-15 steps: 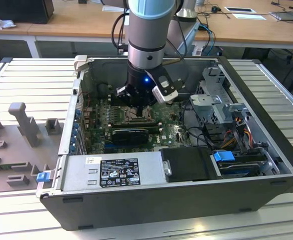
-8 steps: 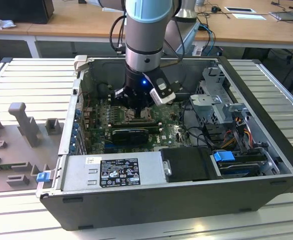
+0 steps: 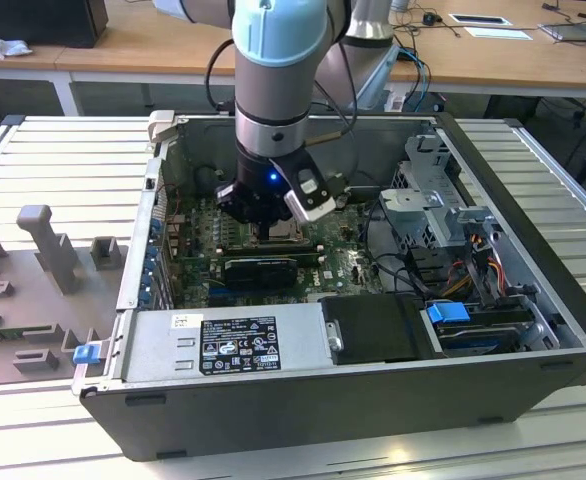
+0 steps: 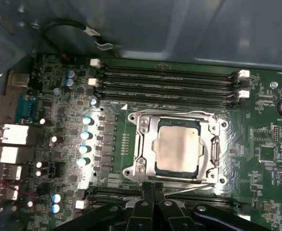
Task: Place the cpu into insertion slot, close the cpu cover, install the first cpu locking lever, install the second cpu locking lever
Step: 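Install the second cpu locking lever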
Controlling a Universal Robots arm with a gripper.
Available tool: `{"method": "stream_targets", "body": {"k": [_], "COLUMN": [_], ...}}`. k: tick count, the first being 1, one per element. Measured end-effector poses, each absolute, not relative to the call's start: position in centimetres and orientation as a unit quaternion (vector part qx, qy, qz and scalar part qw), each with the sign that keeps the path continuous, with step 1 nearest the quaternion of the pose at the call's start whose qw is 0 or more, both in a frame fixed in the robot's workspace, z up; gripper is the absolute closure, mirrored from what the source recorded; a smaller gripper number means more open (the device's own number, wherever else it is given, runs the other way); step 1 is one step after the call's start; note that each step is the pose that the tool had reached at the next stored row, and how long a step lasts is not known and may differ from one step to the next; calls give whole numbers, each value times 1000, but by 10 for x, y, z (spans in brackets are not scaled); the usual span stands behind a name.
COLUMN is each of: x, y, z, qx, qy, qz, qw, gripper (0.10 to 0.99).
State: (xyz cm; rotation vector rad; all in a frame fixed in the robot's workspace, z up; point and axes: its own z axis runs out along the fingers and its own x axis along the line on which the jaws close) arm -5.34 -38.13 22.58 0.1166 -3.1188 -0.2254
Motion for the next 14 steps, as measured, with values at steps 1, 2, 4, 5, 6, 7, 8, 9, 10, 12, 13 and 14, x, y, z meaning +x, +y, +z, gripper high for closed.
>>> {"method": "stream_targets", "body": {"k": [1,2,4,5,6,7,8,9,10,12,13,14], "x": [-56,-57,-63,-64,-64,-64,-64,-64,-64,-65,-67,-67], "y": [-383,-384,-387,-388,-388,-388,-389,-389,-389,-389,-390,-391], "z": [226,226,225,223,220,218,216,213,211,208,208,208], "qx": [37,37,38,38,38,38,38,38,38,38,38,38], "qy": [-996,-996,-996,-995,-995,-995,-995,-995,-995,-995,-994,-994], "qz": [-76,-78,-87,-91,-93,-93,-93,-93,-93,-95,-99,-104], "qw": [6,6,5,5,5,5,5,5,5,5,5,5], "gripper": [980,980,980,980,980,980,980,980,980,980,980,980]}}
